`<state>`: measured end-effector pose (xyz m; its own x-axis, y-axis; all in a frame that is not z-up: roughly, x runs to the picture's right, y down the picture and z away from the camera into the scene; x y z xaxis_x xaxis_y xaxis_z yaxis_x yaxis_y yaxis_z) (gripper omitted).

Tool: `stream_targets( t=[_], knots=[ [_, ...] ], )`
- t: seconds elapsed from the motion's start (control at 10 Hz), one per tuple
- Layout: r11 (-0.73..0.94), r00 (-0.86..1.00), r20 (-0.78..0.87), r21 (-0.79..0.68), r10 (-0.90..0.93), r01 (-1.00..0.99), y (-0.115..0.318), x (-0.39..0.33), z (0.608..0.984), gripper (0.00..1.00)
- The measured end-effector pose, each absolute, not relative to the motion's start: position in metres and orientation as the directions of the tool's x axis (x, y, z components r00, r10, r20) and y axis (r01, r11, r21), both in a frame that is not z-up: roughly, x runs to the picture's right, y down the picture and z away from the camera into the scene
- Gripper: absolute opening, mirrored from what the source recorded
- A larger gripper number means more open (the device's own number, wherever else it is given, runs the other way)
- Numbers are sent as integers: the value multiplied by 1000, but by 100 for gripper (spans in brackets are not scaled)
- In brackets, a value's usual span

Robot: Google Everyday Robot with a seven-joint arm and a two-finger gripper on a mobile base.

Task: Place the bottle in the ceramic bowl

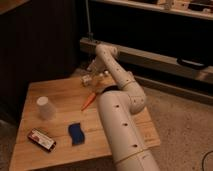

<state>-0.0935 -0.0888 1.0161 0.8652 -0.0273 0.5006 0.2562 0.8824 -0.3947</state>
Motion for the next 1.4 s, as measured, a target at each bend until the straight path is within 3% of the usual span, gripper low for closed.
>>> stream_targets(
  t=[1.4],
  knots=[
    [854,868,479,-390,-131,344,-71,-108,1023,78]
  ],
)
